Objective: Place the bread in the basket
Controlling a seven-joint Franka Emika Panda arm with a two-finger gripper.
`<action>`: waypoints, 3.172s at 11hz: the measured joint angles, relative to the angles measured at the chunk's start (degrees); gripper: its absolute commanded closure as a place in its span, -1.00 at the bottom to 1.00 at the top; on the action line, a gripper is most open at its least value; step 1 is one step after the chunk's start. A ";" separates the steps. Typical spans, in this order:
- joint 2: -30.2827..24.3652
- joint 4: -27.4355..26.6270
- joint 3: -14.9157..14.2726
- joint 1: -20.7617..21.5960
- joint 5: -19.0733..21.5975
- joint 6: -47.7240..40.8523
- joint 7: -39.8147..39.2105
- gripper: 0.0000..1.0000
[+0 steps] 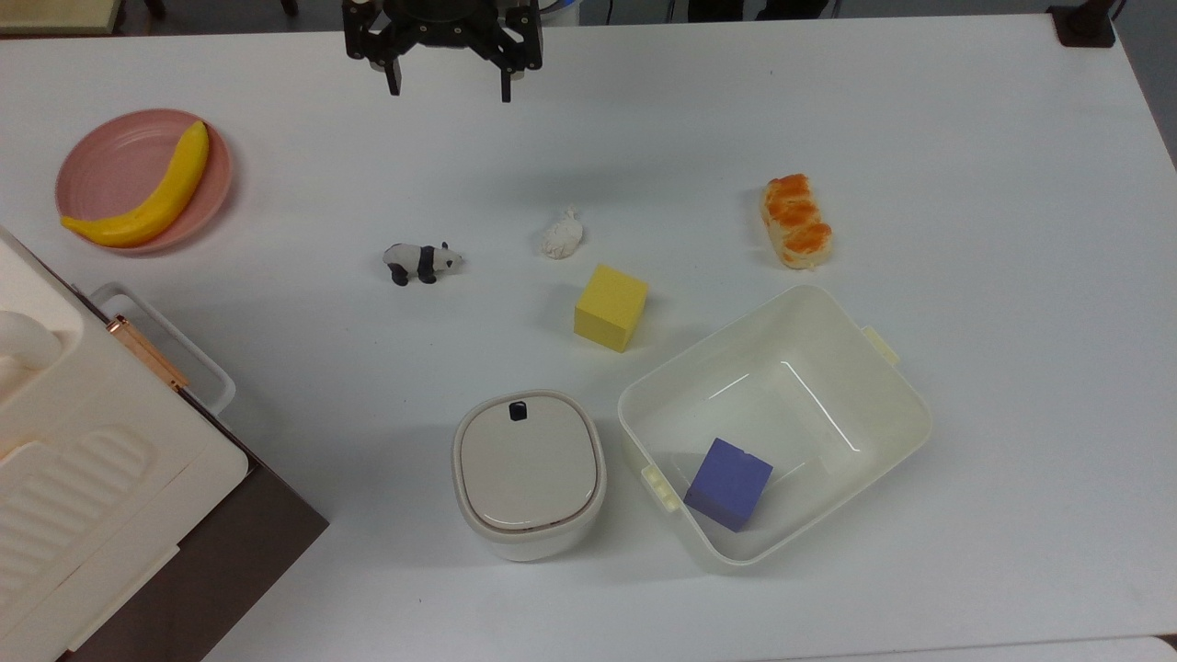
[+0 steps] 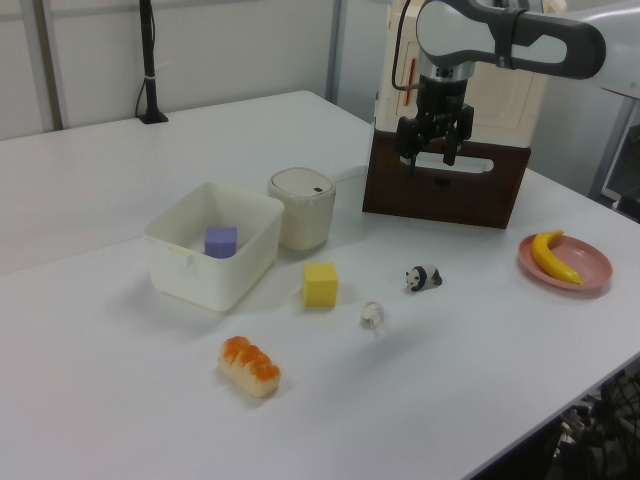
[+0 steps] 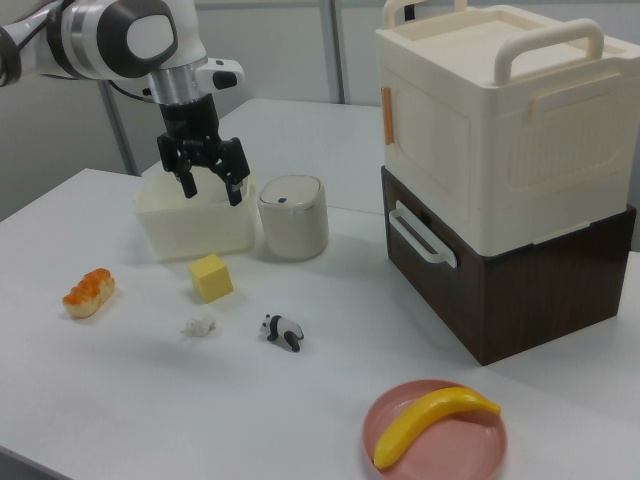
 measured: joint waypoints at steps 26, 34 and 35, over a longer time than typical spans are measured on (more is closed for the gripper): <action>9.17 -2.36 6.97 21.67 4.84 5.59 12.32 -1.00; 20.67 -3.89 7.88 23.40 4.71 15.66 12.32 -1.00; 21.08 -3.89 7.90 23.60 4.71 16.07 12.32 -1.00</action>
